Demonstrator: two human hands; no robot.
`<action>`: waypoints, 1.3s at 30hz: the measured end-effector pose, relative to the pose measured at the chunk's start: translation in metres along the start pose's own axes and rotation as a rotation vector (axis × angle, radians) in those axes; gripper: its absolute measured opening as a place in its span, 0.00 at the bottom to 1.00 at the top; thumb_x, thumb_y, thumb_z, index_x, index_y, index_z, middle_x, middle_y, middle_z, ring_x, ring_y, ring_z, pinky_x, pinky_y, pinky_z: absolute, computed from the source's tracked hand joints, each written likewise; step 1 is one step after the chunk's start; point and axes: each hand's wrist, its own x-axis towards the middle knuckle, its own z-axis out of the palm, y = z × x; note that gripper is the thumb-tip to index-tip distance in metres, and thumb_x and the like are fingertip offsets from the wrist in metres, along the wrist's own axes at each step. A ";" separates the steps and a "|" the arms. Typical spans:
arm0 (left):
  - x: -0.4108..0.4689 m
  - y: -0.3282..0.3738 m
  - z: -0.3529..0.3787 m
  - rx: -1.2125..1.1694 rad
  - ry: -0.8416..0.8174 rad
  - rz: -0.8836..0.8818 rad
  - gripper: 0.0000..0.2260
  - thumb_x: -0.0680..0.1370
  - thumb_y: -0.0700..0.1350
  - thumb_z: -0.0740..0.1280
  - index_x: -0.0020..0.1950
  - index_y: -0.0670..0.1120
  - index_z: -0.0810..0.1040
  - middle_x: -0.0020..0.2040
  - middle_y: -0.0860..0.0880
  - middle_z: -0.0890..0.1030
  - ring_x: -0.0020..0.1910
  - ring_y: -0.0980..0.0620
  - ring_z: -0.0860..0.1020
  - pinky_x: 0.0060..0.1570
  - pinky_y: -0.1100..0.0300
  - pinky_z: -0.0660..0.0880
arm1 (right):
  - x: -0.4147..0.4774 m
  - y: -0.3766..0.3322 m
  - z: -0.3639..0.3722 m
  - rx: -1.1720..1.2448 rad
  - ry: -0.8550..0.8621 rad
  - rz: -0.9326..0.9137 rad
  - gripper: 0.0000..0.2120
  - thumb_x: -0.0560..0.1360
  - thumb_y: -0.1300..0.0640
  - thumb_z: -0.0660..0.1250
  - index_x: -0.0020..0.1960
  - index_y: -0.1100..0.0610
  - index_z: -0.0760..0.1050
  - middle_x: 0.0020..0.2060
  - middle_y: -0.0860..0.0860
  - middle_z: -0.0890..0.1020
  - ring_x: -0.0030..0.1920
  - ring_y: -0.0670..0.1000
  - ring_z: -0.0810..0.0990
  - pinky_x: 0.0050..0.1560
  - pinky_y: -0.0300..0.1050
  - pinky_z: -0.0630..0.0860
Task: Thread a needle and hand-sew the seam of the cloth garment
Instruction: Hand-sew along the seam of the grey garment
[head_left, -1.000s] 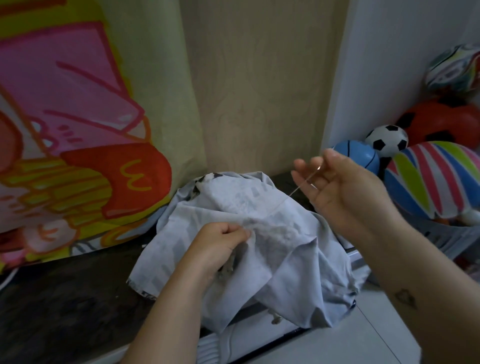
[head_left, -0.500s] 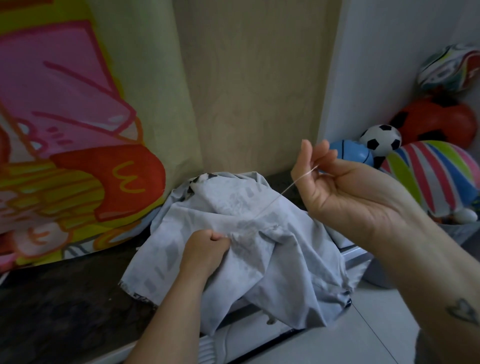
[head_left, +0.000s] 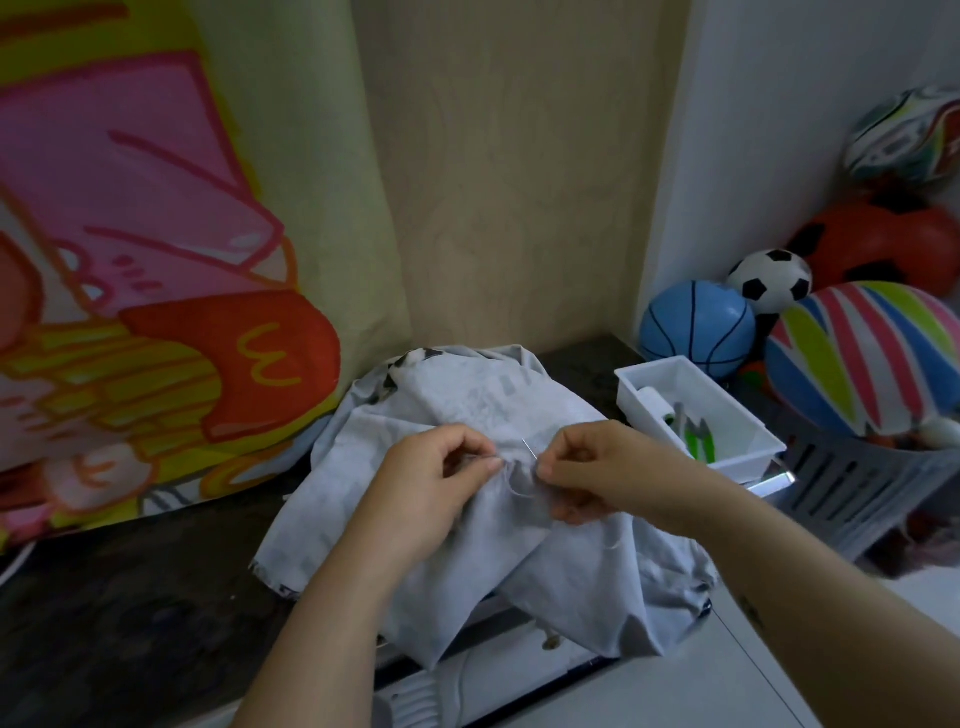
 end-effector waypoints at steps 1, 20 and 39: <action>-0.002 0.001 -0.001 0.007 -0.008 0.000 0.05 0.76 0.43 0.70 0.40 0.52 0.79 0.31 0.59 0.78 0.30 0.64 0.74 0.31 0.72 0.69 | 0.001 0.002 -0.003 -0.081 0.007 -0.013 0.07 0.75 0.59 0.68 0.48 0.62 0.78 0.38 0.56 0.82 0.34 0.46 0.81 0.43 0.40 0.81; 0.004 0.001 0.004 -0.158 0.015 -0.323 0.02 0.75 0.46 0.71 0.46 0.49 0.82 0.44 0.53 0.83 0.46 0.56 0.79 0.43 0.65 0.71 | -0.011 -0.011 0.003 -0.437 0.139 -0.227 0.04 0.74 0.55 0.68 0.41 0.51 0.79 0.33 0.45 0.83 0.31 0.40 0.79 0.37 0.31 0.77; 0.000 0.004 0.003 -0.198 0.010 -0.270 0.03 0.75 0.43 0.71 0.42 0.50 0.80 0.45 0.49 0.83 0.45 0.55 0.80 0.40 0.71 0.74 | -0.005 -0.007 0.018 -0.437 0.067 -0.172 0.05 0.75 0.56 0.67 0.42 0.54 0.79 0.30 0.44 0.82 0.27 0.40 0.78 0.33 0.27 0.74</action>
